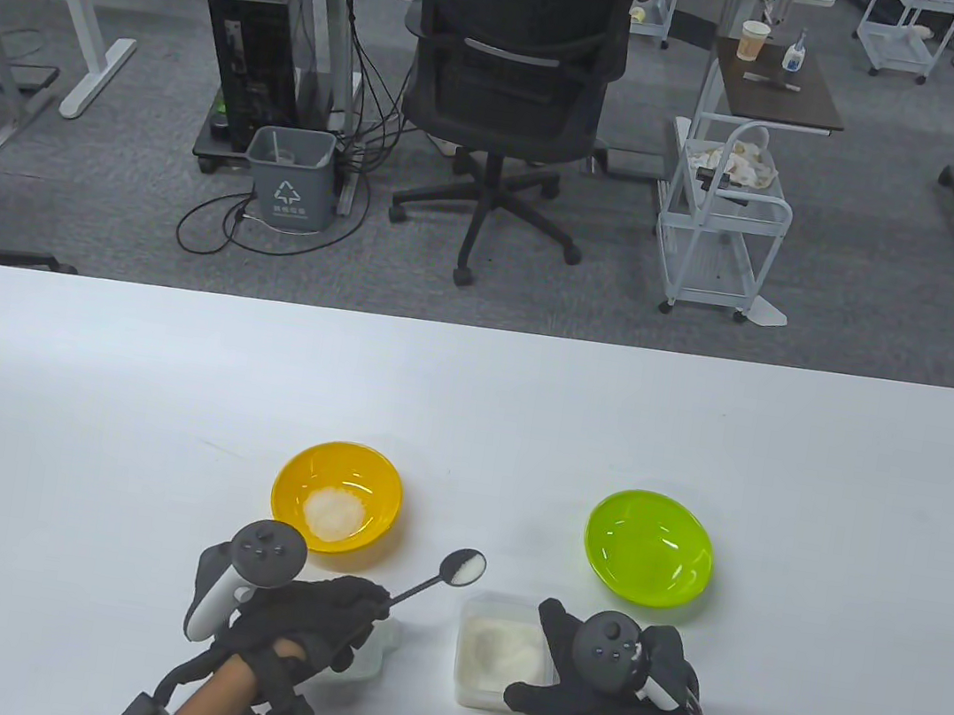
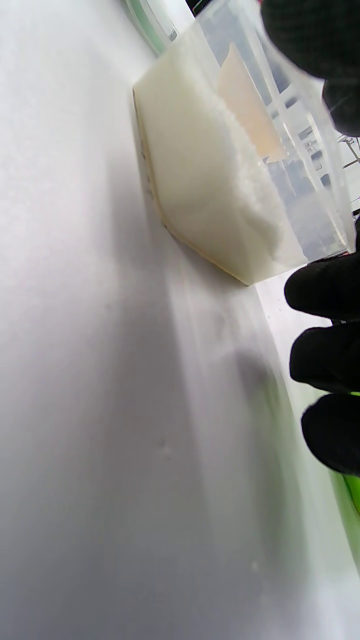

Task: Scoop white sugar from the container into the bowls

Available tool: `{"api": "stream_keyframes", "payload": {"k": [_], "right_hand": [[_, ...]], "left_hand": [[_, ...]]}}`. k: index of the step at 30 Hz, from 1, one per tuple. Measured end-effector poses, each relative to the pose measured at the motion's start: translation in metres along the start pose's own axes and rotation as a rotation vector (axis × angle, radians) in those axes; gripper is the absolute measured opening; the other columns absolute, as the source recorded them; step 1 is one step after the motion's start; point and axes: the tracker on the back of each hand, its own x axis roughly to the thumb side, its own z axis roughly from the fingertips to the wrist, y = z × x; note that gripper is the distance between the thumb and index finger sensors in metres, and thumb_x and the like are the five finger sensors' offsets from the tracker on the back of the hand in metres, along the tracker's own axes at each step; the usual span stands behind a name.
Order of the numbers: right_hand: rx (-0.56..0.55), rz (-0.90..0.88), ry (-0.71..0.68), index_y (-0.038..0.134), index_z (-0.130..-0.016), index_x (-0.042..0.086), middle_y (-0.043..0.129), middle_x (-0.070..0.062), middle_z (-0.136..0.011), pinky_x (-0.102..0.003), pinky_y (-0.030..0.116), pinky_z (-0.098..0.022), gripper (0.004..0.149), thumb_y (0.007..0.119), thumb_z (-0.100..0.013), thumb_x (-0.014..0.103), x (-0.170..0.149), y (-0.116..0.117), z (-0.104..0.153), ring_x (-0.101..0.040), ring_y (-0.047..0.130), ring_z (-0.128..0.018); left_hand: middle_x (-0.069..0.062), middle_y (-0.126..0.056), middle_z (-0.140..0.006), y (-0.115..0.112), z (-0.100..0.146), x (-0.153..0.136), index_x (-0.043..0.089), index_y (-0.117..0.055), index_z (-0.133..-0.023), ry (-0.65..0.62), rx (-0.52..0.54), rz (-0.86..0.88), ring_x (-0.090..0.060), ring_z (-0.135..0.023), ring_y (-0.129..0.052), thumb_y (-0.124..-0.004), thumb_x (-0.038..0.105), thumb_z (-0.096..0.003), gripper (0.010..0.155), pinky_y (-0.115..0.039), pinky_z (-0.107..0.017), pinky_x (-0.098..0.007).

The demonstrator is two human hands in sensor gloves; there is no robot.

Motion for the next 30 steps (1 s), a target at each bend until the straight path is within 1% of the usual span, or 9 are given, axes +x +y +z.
{"api": "stream_keyframes", "payload": {"k": [4,8,13,18,21,26,28,30], "right_hand": [[0.002,-0.003,-0.001,0.023,-0.109,0.032,0.045,-0.007,-0.118,-0.056,0.052,-0.076,0.096,0.074,-0.039,0.073,0.000,0.000,0.000,-0.039,0.051,-0.109],[0.002,-0.004,-0.001,0.023,-0.109,0.032,0.045,-0.007,-0.118,-0.056,0.052,-0.076,0.096,0.074,-0.039,0.073,0.000,0.000,0.000,-0.039,0.051,-0.109],[0.002,-0.007,0.000,0.023,-0.109,0.032,0.045,-0.007,-0.118,-0.056,0.052,-0.076,0.096,0.074,-0.039,0.073,-0.001,0.000,0.000,-0.039,0.051,-0.109],[0.004,-0.010,0.000,0.023,-0.109,0.032,0.045,-0.007,-0.118,-0.056,0.052,-0.076,0.096,0.074,-0.039,0.073,-0.001,0.000,0.000,-0.039,0.051,-0.109],[0.004,-0.010,0.000,0.023,-0.109,0.032,0.044,-0.007,-0.118,-0.056,0.052,-0.076,0.096,0.074,-0.039,0.073,-0.001,0.000,0.000,-0.039,0.051,-0.109],[0.004,-0.011,-0.001,0.023,-0.109,0.032,0.045,-0.007,-0.118,-0.056,0.052,-0.076,0.096,0.074,-0.039,0.073,-0.001,0.000,0.000,-0.039,0.051,-0.109],[0.004,-0.011,-0.001,0.023,-0.109,0.032,0.045,-0.007,-0.118,-0.056,0.052,-0.076,0.096,0.074,-0.039,0.073,-0.001,0.000,0.000,-0.039,0.051,-0.109],[0.004,-0.011,-0.001,0.023,-0.109,0.032,0.044,-0.007,-0.118,-0.056,0.052,-0.076,0.096,0.074,-0.039,0.073,-0.001,0.000,0.000,-0.039,0.051,-0.109]], "left_hand": [[0.015,-0.094,-0.071,0.022,0.003,-0.016,0.036,-0.077,-0.093,0.037,0.063,0.074,-0.002,-0.039,-0.102,-0.073,0.048,-0.0447,0.050,-0.084,-0.053,-0.039],[0.015,-0.094,-0.071,0.043,0.008,-0.031,0.036,-0.077,-0.094,0.081,0.154,0.125,-0.002,-0.039,-0.102,-0.074,0.048,-0.0443,0.051,-0.084,-0.053,-0.038],[0.014,-0.093,-0.074,0.055,0.011,-0.043,0.035,-0.075,-0.095,0.138,0.224,0.147,-0.003,-0.041,-0.102,-0.074,0.045,-0.0447,0.051,-0.084,-0.053,-0.039],[0.012,-0.089,-0.080,0.059,0.012,-0.046,0.034,-0.072,-0.098,0.183,0.264,0.123,-0.003,-0.044,-0.101,-0.076,0.041,-0.0449,0.054,-0.083,-0.055,-0.040],[0.011,-0.088,-0.085,0.060,0.014,-0.042,0.036,-0.071,-0.099,0.219,0.334,0.042,-0.004,-0.046,-0.101,-0.077,0.039,-0.0447,0.055,-0.082,-0.056,-0.041],[0.011,-0.087,-0.087,0.057,0.018,-0.031,0.041,-0.071,-0.099,0.261,0.449,-0.145,-0.005,-0.049,-0.101,-0.078,0.038,-0.0443,0.055,-0.081,-0.058,-0.041],[0.011,-0.086,-0.088,0.055,0.019,-0.025,0.044,-0.072,-0.098,0.269,0.512,-0.253,-0.006,-0.050,-0.101,-0.079,0.038,-0.0442,0.054,-0.080,-0.059,-0.042],[0.011,-0.086,-0.089,0.053,0.021,-0.017,0.046,-0.072,-0.097,0.270,0.589,-0.422,-0.006,-0.052,-0.100,-0.079,0.038,-0.0441,0.054,-0.079,-0.060,-0.043]]}}
